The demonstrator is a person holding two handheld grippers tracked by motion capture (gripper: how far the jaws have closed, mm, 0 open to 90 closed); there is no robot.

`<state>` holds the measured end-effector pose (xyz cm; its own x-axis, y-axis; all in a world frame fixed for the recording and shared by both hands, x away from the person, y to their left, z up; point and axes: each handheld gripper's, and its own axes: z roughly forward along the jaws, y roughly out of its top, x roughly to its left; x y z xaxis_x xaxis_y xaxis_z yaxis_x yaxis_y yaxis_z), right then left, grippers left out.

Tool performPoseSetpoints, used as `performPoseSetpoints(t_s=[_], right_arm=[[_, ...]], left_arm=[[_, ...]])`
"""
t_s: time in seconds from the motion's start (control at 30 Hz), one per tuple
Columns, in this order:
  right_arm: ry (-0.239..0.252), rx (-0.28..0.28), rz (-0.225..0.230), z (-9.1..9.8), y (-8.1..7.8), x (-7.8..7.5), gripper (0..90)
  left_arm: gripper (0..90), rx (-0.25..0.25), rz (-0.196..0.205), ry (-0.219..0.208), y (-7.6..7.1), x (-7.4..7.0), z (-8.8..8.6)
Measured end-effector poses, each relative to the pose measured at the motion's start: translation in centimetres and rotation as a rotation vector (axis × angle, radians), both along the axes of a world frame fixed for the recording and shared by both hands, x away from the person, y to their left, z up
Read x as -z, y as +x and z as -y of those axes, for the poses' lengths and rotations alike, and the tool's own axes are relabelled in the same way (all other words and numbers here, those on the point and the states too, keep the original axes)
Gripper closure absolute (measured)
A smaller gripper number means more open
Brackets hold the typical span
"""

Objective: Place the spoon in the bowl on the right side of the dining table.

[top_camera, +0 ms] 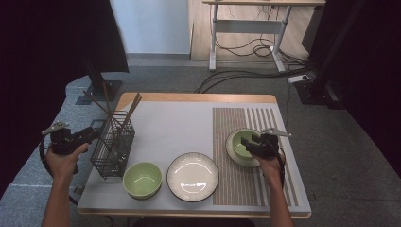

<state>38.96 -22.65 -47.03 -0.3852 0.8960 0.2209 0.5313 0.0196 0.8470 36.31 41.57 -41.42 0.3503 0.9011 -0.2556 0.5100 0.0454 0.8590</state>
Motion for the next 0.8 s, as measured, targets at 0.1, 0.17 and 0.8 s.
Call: performPoseSetpoints(t_s=[0.1, 0.17, 0.8], right_arm=[[-0.002, -0.004, -0.001, -0.15, -0.07, -0.01, 44.9], [-0.004, -0.005, 0.0, -0.2, -0.08, -0.01, 45.0], [0.004, 0.009, 0.003, 0.2, -0.19, -0.03, 45.6]], left_arm=[[47.9, 0.002, -0.002, -0.023, 0.45, 0.04, -0.16], [49.9, 0.005, -0.003, -0.024, 0.6, 0.05, -0.19], [87.2, 0.07, 0.001, -0.117, 1.07, 0.6, -0.66]])
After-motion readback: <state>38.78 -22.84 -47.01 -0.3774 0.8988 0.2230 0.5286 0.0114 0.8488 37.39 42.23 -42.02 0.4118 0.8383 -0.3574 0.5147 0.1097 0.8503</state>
